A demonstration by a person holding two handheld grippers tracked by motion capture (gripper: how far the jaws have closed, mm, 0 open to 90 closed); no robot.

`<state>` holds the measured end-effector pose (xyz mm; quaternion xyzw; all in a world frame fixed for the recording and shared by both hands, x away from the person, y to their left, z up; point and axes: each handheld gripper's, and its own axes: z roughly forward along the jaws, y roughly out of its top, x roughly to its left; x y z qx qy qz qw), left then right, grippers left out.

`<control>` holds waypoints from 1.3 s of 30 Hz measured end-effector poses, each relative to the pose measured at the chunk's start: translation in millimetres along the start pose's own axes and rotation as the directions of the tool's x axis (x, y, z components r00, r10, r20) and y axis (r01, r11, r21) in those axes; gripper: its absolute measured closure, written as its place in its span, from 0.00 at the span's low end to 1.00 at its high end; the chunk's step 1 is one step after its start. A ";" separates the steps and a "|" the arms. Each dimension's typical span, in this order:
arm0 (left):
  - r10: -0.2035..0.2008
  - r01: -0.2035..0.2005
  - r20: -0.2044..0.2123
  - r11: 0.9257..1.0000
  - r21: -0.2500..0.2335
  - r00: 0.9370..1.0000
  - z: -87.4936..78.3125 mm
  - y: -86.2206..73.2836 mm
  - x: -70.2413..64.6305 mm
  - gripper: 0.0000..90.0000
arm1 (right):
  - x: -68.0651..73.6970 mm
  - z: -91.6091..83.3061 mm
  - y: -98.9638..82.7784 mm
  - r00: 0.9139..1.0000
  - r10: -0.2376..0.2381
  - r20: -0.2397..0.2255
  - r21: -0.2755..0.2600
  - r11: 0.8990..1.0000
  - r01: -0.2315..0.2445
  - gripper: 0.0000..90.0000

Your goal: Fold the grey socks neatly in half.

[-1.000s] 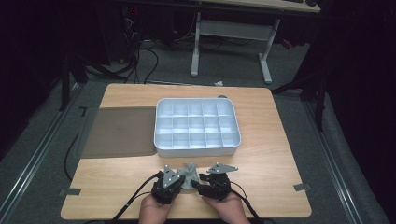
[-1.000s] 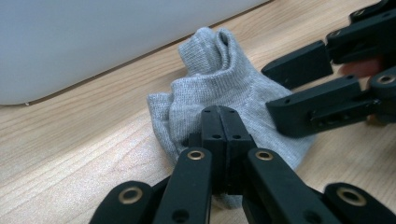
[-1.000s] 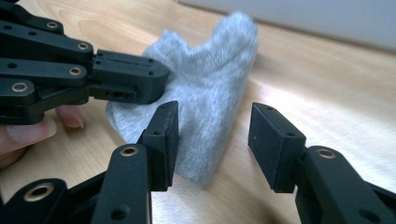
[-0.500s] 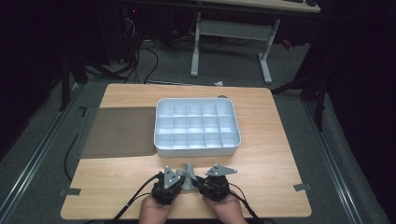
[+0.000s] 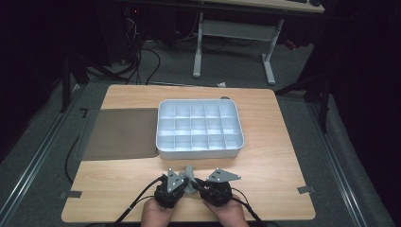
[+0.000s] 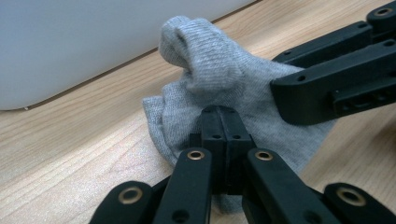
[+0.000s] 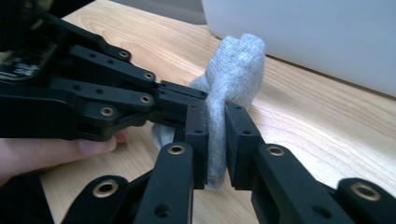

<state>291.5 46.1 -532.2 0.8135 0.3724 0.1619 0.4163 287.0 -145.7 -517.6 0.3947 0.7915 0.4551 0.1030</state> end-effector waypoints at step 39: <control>0.029 -0.029 -0.022 1.000 0.000 0.999 0.0 -0.1 -3.7 1.00 | 10.2 9.3 3.0 0.998 -0.047 0.048 -0.002 0.999 0.048 1.00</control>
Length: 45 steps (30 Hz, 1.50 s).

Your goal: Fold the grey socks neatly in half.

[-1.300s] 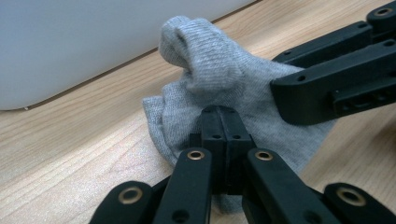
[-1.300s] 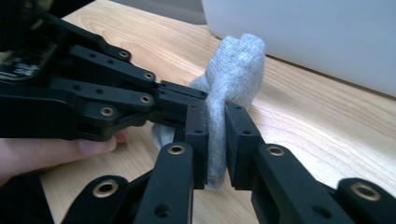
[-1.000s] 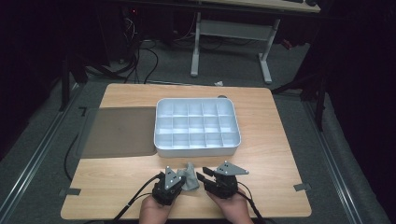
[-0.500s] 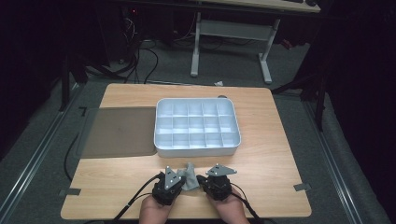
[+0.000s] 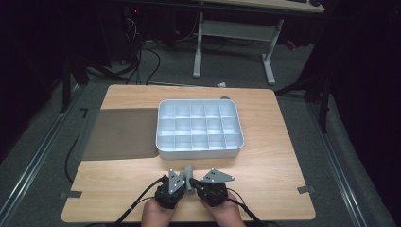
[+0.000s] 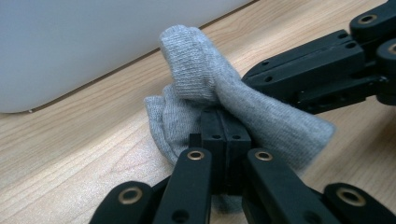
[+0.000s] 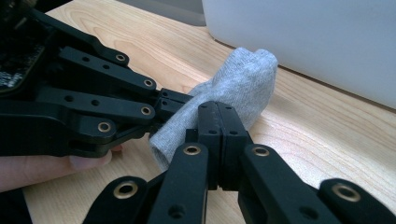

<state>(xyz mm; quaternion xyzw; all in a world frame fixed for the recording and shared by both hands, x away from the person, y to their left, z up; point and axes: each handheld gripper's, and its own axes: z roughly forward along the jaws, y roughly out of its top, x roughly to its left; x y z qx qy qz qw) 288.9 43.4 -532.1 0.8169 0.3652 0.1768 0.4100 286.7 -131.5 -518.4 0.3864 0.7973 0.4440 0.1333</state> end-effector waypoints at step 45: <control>-0.136 0.136 0.016 0.990 0.026 0.991 -12.2 -8.2 20.7 0.90 | -11.6 -5.5 -3.7 0.998 0.040 0.046 -0.003 0.999 -0.040 0.96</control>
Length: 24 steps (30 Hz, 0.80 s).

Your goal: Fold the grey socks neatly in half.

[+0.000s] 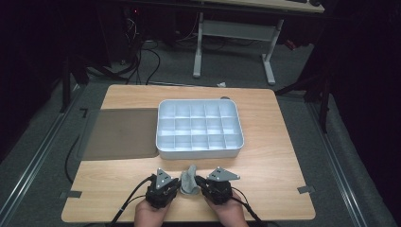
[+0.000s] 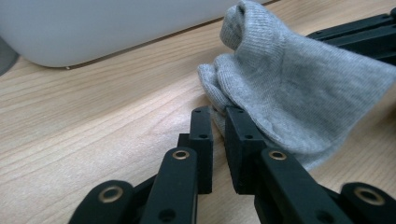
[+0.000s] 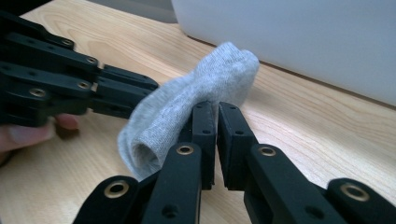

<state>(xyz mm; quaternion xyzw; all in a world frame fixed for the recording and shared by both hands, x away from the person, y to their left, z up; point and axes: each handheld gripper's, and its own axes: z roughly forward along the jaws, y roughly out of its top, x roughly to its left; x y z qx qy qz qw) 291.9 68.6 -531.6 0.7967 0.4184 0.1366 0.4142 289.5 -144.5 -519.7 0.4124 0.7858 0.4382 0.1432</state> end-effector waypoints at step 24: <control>0.167 -0.167 0.015 0.985 0.043 0.986 12.1 3.5 -34.4 0.98 | 6.3 -5.1 -3.9 1.000 -0.007 -0.027 -0.004 1.000 0.007 1.00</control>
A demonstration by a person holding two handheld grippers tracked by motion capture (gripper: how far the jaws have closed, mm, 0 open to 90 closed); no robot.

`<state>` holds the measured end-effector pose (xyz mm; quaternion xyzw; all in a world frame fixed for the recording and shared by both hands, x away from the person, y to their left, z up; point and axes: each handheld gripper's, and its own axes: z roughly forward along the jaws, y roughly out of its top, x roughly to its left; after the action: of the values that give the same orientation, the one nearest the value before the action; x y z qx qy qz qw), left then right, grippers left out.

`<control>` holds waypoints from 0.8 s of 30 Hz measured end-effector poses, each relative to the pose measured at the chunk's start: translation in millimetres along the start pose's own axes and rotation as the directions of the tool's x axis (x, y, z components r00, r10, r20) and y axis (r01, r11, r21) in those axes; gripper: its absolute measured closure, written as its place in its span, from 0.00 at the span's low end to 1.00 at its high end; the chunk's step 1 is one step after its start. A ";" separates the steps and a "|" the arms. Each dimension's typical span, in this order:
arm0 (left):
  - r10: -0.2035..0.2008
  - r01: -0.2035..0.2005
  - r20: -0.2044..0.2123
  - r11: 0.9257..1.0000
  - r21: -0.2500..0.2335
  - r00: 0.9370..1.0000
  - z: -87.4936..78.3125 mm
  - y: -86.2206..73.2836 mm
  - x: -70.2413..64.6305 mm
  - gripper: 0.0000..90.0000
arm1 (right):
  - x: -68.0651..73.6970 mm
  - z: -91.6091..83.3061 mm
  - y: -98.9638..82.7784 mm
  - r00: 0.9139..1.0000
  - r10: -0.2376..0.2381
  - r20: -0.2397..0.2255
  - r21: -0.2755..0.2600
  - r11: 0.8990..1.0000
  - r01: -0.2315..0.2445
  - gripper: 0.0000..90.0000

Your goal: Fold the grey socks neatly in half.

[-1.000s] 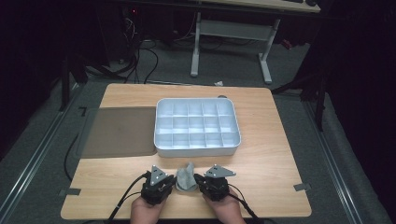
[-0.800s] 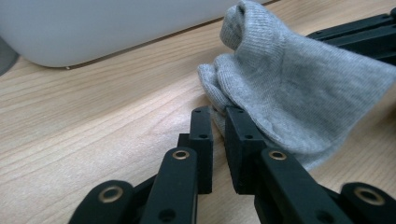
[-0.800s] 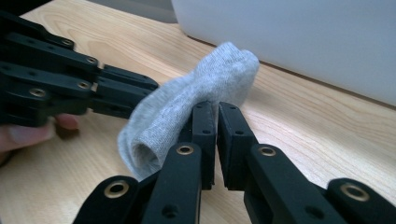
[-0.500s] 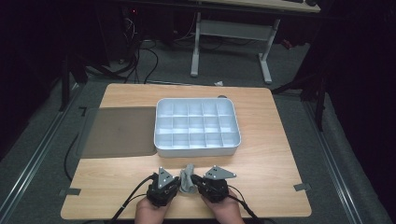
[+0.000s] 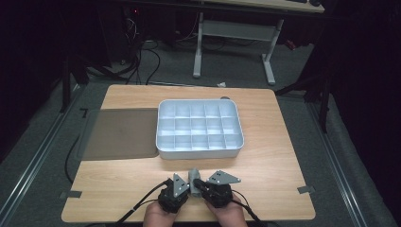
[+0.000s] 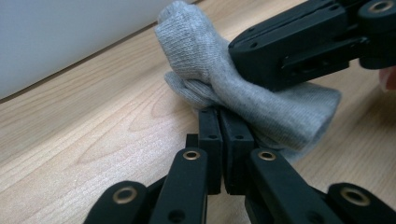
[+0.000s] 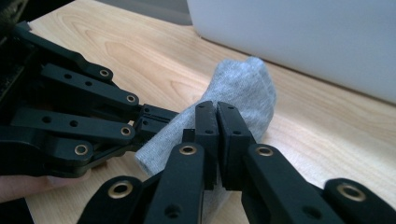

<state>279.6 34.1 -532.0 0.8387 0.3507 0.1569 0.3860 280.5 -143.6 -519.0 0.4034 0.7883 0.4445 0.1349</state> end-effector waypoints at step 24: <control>-0.093 0.113 0.134 0.983 -0.148 0.987 -12.8 45.2 9.5 0.98 | 1.6 4.9 -8.8 0.998 -0.061 0.002 0.015 0.998 0.061 1.00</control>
<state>300.6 27.0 -489.4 0.7952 0.3550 0.1099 0.4791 277.7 -141.9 -528.7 0.3808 0.8032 0.4340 0.1464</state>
